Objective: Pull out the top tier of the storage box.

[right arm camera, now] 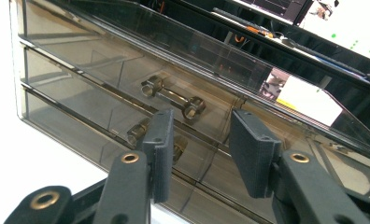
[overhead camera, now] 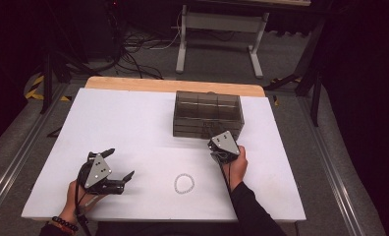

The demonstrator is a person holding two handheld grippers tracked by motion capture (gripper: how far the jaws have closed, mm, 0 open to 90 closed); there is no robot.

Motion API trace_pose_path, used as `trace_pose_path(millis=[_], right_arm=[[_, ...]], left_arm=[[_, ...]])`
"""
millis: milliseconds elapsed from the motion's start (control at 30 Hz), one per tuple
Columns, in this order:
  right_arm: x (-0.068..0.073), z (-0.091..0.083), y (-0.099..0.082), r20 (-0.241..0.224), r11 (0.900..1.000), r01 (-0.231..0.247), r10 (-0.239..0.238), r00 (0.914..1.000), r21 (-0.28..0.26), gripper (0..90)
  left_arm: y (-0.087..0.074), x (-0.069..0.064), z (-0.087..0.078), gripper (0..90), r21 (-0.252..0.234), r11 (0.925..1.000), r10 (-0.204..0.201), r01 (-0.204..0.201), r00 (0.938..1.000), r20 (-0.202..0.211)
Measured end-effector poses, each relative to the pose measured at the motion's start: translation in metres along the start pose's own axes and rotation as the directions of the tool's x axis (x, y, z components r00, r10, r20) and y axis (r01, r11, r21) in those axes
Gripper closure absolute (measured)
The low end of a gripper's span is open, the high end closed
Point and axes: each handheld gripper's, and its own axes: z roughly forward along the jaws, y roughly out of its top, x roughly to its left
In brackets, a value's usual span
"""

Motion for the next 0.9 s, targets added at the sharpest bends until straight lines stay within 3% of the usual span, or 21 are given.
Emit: trace_pose_path(millis=[333,900], right_arm=[[0.005,0.002,-0.001,0.032,0.9983,0.059,-0.059,0.9978,0.004,74.2],[0.011,0.003,0.000,0.047,0.9985,0.054,-0.054,0.9974,-0.002,79.8]], left_arm=[[-0.001,0.000,0.000,5.7,0.005,1.0000,-0.002,0.002,1.0000,-0.005],[0.000,0.000,0.002,5.6,0.002,1.0000,0.005,-0.005,1.0000,0.002]])
